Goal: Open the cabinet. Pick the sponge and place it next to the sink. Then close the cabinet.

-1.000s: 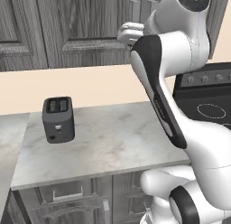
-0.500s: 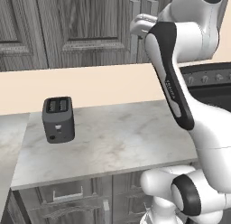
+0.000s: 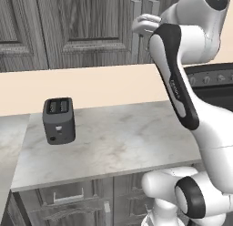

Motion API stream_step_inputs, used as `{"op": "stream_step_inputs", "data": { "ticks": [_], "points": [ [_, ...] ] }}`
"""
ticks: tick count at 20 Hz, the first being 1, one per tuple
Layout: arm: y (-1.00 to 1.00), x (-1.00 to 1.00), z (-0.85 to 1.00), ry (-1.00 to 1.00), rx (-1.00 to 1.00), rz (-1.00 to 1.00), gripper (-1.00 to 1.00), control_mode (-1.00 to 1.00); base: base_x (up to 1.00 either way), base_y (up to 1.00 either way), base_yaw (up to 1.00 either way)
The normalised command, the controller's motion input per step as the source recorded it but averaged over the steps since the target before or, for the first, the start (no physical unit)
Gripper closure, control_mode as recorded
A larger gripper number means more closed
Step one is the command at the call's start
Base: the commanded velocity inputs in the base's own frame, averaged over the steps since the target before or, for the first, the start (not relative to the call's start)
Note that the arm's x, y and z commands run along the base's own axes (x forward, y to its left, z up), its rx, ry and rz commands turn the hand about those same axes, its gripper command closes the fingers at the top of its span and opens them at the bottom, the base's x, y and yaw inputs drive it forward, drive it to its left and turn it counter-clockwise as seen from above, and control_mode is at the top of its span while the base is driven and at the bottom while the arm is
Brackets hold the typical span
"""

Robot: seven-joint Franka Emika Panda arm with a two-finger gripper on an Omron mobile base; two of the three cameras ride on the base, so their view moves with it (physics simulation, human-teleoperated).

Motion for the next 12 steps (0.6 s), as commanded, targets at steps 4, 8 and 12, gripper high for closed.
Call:
{"op": "stream_step_inputs", "data": {
  "ticks": [4, 8, 12],
  "points": [
    [0.0, 0.0, -0.03, -0.24, -0.07, 0.1, -1.0, -1.0, 0.0, 0.0, 0.0],
    [-0.02, 0.0, 0.0, -0.1, -0.16, 0.02, -1.0, -1.0, 0.0, 0.0, 0.0],
    [-0.03, 0.24, 0.21, 0.15, -0.29, 0.0, -1.0, -1.0, 0.0, 0.0, 0.0]
  ]
}}
